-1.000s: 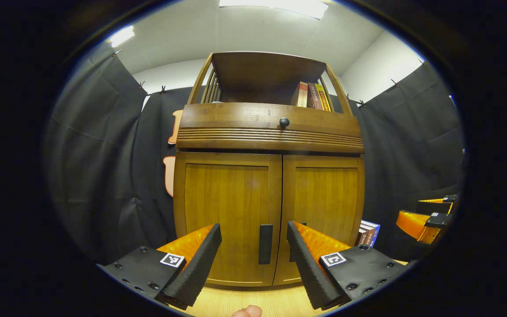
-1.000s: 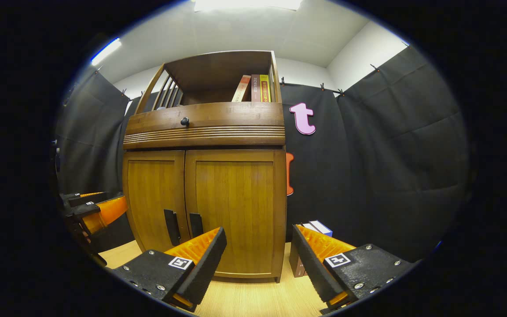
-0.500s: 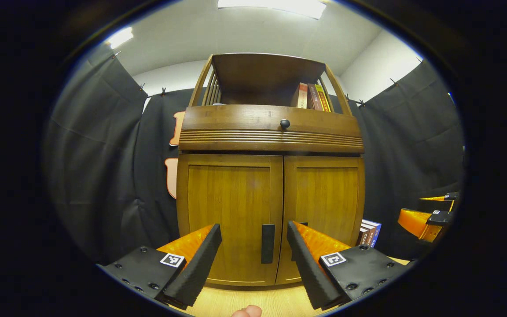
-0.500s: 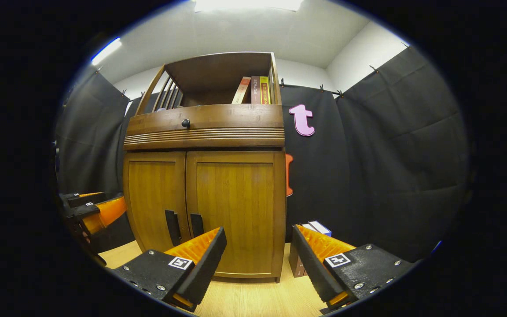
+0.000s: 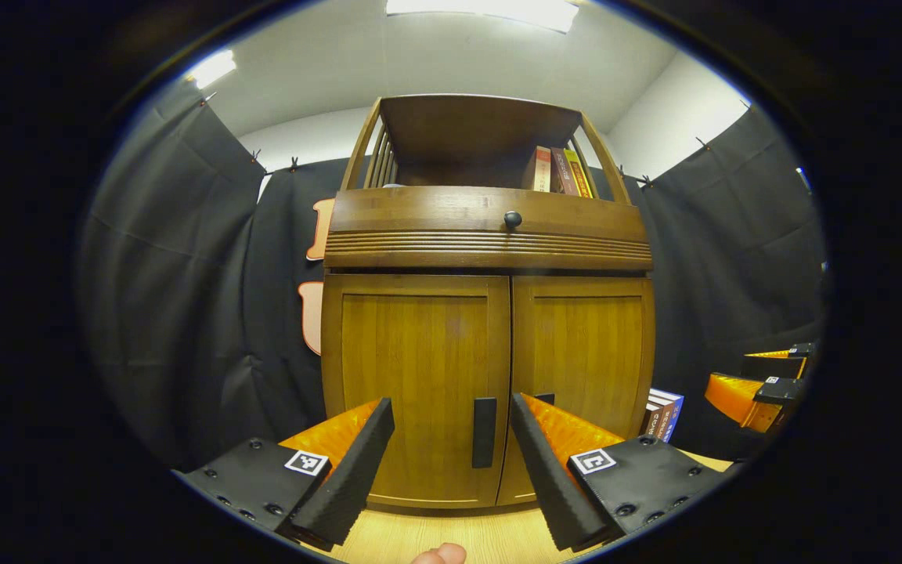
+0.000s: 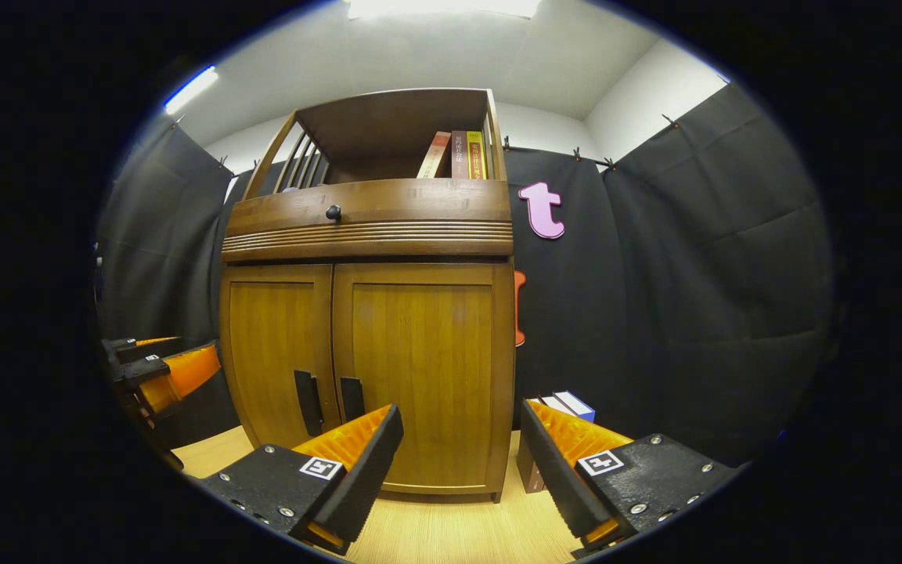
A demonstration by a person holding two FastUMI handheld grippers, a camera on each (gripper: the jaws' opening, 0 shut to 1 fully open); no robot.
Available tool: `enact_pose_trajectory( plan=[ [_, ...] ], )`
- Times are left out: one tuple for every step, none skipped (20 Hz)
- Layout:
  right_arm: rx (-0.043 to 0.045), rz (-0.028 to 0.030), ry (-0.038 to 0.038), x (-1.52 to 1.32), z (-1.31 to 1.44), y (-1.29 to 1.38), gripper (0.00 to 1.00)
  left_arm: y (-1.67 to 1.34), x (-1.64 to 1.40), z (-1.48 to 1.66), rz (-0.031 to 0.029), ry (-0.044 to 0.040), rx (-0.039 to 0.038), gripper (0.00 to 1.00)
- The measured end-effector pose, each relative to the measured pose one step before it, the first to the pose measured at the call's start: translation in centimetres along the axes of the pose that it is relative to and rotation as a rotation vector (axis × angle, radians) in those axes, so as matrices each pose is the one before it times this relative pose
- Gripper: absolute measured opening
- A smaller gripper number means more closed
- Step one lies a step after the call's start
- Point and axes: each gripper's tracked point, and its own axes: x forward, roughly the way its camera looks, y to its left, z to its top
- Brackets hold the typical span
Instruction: Open the right door of the double-door shoe cabinet with the right hand, and open the left door with the left hand.
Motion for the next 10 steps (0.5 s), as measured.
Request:
enact_pose_trajectory(
  plan=[
    [-0.00490,0.00616,-0.00142,0.361,0.054,0.208,0.94,0.043,-0.065,-0.042,0.00294,0.00069,-0.00028,0.98],
    [-0.00566,0.00783,-0.00164,0.519,-0.026,0.212,0.94,0.076,0.003,-0.012,0.00413,0.00041,0.00045,0.98],
    [-0.00330,0.01031,-0.00412,0.697,0.069,0.330,0.94,0.051,-0.048,-0.015,0.00403,-0.00076,0.00045,0.98],
    [-0.00044,0.01536,0.00030,0.670,-0.095,0.431,0.94,0.027,0.036,-0.030,0.00227,-0.00049,0.00114,0.97],
    [0.00174,0.01534,0.00208,0.761,-0.239,0.418,0.94,0.109,-0.072,-0.025,0.00394,0.00332,0.00253,0.96],
    [-0.00062,0.01074,0.00333,0.876,-0.350,0.199,0.94,0.091,-0.036,-0.049,0.00346,0.00181,-0.00073,0.95],
    [-0.00913,0.01248,0.00434,0.885,-0.387,0.238,0.94,-0.062,0.050,-0.033,0.00012,0.00191,-0.00173,0.95],
    [-0.01372,0.00913,0.00068,1.035,-0.107,0.246,0.94,0.009,-0.005,0.028,0.00115,0.00162,-0.00058,0.96],
    [-0.01289,0.00855,-0.00067,0.881,-0.249,0.208,0.94,0.077,-0.072,-0.072,0.00400,0.00170,0.00118,0.97],
    [-0.00407,0.01171,0.00285,0.830,-0.283,0.306,0.94,0.086,-0.002,0.054,0.00356,-0.00211,0.00194,0.98]
  ],
)
